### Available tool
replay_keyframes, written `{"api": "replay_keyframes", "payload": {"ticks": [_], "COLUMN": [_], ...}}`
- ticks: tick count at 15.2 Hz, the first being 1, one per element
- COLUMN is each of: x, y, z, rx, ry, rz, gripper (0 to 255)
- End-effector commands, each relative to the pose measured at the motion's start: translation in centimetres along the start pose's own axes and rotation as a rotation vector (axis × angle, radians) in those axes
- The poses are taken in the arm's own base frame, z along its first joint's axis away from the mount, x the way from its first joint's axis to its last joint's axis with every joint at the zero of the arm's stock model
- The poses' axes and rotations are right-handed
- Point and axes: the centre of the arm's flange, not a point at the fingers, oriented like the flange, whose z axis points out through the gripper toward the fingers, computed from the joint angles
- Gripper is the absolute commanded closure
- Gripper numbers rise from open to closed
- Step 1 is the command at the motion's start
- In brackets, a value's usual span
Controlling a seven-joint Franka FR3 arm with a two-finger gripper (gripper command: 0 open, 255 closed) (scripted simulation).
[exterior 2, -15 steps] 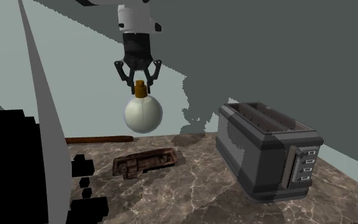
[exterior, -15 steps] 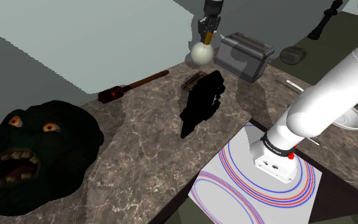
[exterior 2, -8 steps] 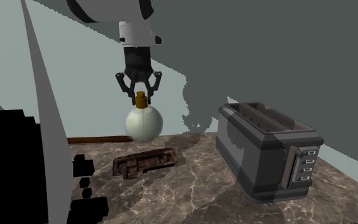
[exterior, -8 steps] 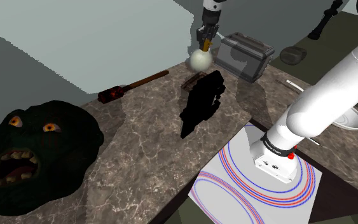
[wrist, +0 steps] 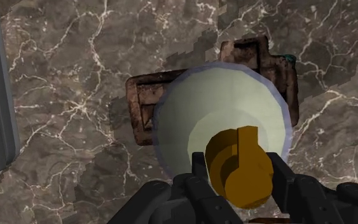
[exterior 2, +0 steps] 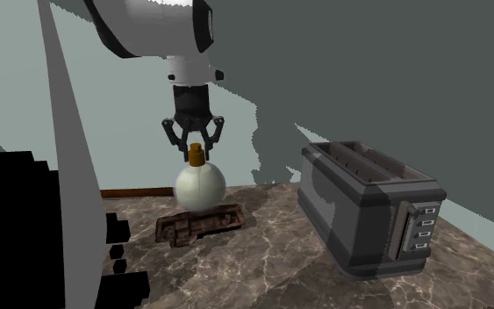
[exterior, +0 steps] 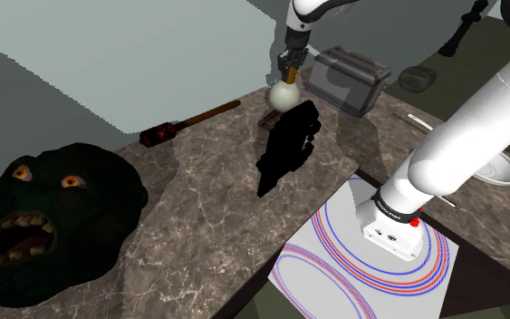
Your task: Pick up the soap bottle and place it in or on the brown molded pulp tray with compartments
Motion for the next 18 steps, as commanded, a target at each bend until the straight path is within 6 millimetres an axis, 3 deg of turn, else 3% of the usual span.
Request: {"api": "replay_keyframes", "payload": {"ticks": [1,10,11,16,18], "x": [0.0,0.0,0.0,0.0,0.0], "y": [0.0,0.0,0.0,0.0,0.0], "z": [1.1,1.9,1.9,1.9,-0.8], "rx": [0.0,0.0,0.0,0.0,0.0], "ry": [0.001,0.001,0.001,0.001,0.001], "rz": [0.0,0.0,0.0,0.0,0.0], "gripper": [255,255,0,0,0]}}
